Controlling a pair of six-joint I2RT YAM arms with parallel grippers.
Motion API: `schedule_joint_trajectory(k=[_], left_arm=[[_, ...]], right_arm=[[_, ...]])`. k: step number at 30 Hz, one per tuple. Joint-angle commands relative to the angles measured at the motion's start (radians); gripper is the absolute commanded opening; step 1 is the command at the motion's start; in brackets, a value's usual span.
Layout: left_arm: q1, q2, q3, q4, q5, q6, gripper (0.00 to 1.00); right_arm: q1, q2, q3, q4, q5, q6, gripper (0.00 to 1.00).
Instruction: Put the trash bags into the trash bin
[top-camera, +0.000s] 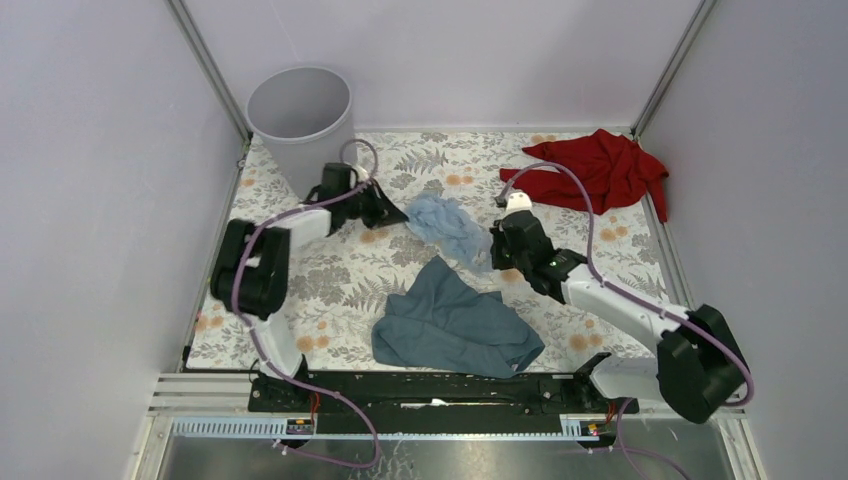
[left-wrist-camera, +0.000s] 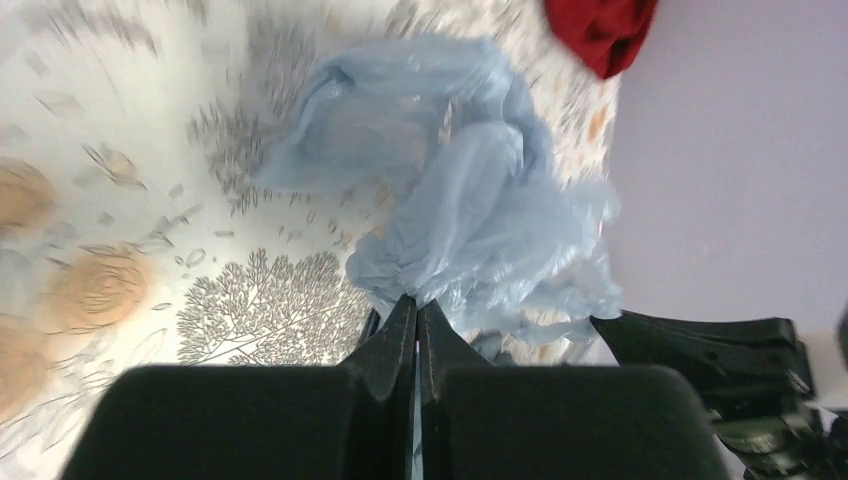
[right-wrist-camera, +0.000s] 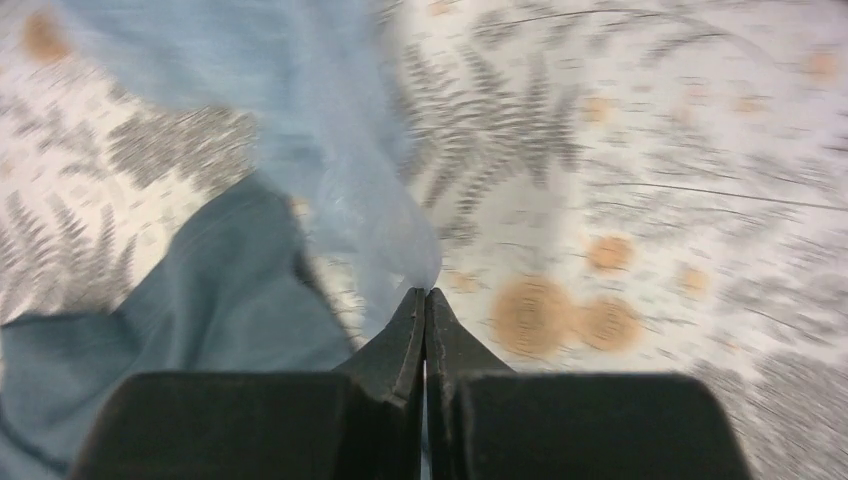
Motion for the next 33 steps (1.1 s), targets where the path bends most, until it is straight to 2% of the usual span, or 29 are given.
schedule_joint_trajectory(k=[1, 4, 10, 13, 16, 18, 21, 24, 27, 31, 32, 33], left_arm=[[0.068, -0.246, 0.001, 0.024, -0.093, 0.113, 0.0], [0.098, -0.34, -0.023, 0.022, -0.103, 0.158, 0.0], [0.099, -0.444, -0.085, 0.137, -0.001, 0.167, 0.0], [0.099, -0.477, -0.109, 0.233, 0.06, 0.146, 0.0], [0.101, -0.508, -0.119, 0.306, 0.115, 0.14, 0.0], [0.101, -0.544, -0.128, 0.325, 0.116, 0.161, 0.0], [0.098, -0.591, -0.144, 0.341, 0.111, 0.183, 0.0], [0.09, -0.612, -0.159, 0.376, 0.132, 0.185, 0.0], [0.076, -0.629, -0.174, 0.414, 0.16, 0.186, 0.0], [0.06, -0.632, -0.202, 0.539, 0.237, 0.136, 0.0], [0.059, -0.634, -0.212, 0.582, 0.252, 0.117, 0.0], [0.059, -0.636, -0.221, 0.619, 0.269, 0.102, 0.0]], right_arm=[[-0.033, -0.115, -0.024, -0.133, 0.296, 0.023, 0.0], [-0.062, -0.132, -0.027, -0.15, 0.332, -0.002, 0.0], [-0.063, -0.115, -0.002, -0.098, 0.15, -0.019, 0.0], [-0.063, -0.105, -0.005, -0.096, 0.185, -0.02, 0.0], [-0.071, -0.107, -0.012, -0.115, 0.296, -0.008, 0.0], [-0.088, -0.121, -0.02, -0.121, 0.298, 0.012, 0.0], [-0.159, -0.135, -0.027, -0.11, 0.163, 0.048, 0.0], [-0.211, -0.082, 0.014, -0.102, -0.155, 0.067, 0.34], [-0.212, 0.009, 0.139, -0.238, -0.368, 0.084, 0.49], [-0.214, -0.062, 0.135, -0.23, -0.413, 0.158, 0.89], [-0.215, -0.092, 0.134, -0.231, -0.413, 0.175, 0.96], [-0.217, -0.105, 0.134, -0.236, -0.412, 0.189, 0.99]])
